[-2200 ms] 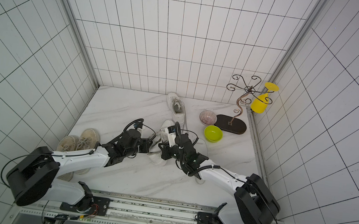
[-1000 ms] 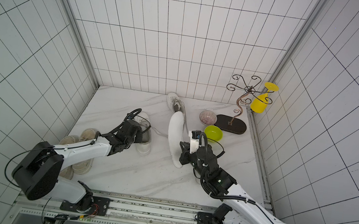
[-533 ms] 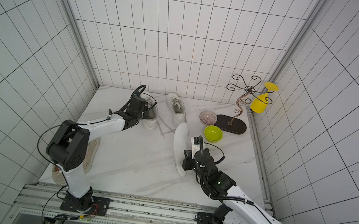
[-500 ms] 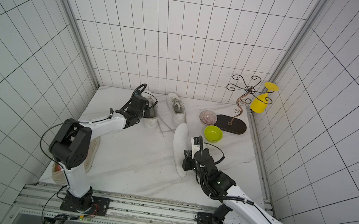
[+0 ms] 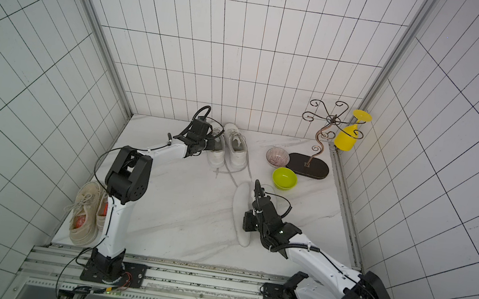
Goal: Remove the insole from the shoe
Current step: Move the shoe to the center of the board.
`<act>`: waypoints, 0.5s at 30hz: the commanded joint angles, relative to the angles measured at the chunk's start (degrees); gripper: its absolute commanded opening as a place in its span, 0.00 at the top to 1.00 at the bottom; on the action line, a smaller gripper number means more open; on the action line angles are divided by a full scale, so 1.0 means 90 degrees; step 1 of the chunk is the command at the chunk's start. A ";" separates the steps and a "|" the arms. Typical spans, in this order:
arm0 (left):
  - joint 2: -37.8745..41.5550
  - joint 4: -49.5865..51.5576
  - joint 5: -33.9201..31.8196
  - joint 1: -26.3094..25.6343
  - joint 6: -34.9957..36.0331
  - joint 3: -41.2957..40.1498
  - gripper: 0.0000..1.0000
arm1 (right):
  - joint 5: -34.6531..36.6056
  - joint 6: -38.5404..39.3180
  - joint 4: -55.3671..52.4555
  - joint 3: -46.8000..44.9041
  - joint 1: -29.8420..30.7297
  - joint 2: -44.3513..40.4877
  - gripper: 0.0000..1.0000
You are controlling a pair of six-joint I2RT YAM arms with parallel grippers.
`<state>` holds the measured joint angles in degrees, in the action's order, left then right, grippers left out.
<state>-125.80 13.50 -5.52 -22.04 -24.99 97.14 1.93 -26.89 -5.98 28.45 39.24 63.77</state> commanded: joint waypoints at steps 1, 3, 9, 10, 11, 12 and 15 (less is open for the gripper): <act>0.0002 -0.0141 0.0209 0.0024 -0.0110 0.0278 0.81 | -0.0219 -0.0107 0.0163 0.0030 -0.0295 0.0384 1.00; 0.0046 -0.0005 0.0174 0.0022 -0.0142 0.0264 0.77 | -0.0263 -0.0084 0.0183 0.0169 -0.0378 0.0689 1.00; 0.0389 0.0676 0.0115 0.0027 -0.0040 0.0228 0.52 | 0.0136 -0.0034 0.0018 0.0451 -0.0473 0.1145 1.00; 0.0423 0.0948 0.0108 0.0027 -0.0036 0.0327 0.50 | 0.0235 -0.0022 0.0003 0.0467 -0.0482 0.1155 0.98; 0.0482 0.1271 0.0099 0.0027 -0.0076 0.0412 0.48 | 0.0340 -0.0024 -0.0019 0.0480 -0.0490 0.1155 0.95; 0.0564 0.1504 0.0086 0.0027 -0.0112 0.0439 0.46 | 0.0389 0.0007 -0.0019 0.0490 -0.0493 0.1156 0.90; 0.0928 0.1932 -0.0023 0.0027 -0.0213 0.0267 0.42 | 0.0495 0.0063 -0.0147 0.0602 -0.0498 0.1110 0.74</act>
<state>-123.02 24.77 -4.58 -22.02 -26.24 98.80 3.60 -26.70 -5.30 28.67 35.22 73.93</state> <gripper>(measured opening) 0.576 0.234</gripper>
